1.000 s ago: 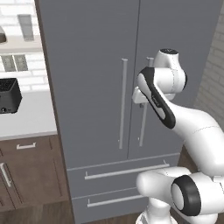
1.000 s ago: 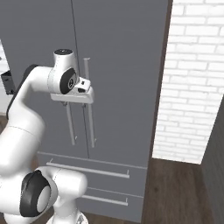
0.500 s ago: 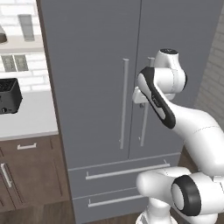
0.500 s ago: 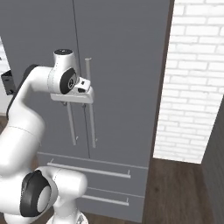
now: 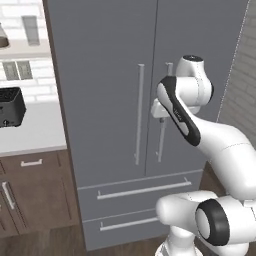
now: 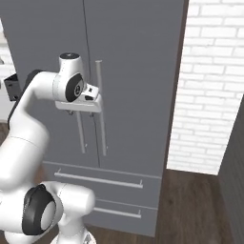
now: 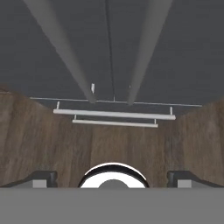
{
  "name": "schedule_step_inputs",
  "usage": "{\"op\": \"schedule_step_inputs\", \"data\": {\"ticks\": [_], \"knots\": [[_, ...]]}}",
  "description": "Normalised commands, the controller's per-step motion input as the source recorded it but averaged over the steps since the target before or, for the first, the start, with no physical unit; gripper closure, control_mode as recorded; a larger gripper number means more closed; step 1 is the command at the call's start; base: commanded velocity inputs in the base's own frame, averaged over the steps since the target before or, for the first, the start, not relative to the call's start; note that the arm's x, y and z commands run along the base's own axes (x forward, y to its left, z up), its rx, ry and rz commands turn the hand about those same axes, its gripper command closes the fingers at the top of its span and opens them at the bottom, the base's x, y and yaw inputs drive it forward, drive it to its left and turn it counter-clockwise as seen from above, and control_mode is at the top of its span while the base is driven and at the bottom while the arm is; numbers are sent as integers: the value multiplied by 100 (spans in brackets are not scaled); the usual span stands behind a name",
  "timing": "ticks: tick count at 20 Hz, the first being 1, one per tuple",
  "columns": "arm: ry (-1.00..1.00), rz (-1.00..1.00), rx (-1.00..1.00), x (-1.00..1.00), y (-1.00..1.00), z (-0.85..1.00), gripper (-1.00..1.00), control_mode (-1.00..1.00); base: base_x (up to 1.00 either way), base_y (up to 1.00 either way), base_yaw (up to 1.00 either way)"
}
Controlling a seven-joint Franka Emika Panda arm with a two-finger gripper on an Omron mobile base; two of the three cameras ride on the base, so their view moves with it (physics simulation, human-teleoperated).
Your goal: Take the strawberry from the fridge and place it on top of the pancake, located on the dining counter.
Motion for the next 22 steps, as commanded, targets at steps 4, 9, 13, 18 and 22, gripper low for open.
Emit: {"op": "schedule_step_inputs", "data": {"ticks": [4,9,13,18,22], "knots": [[0,0,0,0,0,0,-100,100,-45,1,0],[0,0,0,0,0,0,-100,100,-33,0,-2],[0,0,0,0,0,0,-100,100,-31,0,-2],[0,0,0,0,0,0,-100,100,2,0,0],[-15,2,0,61,-15,0,-100,-100,0,0,0]]}}
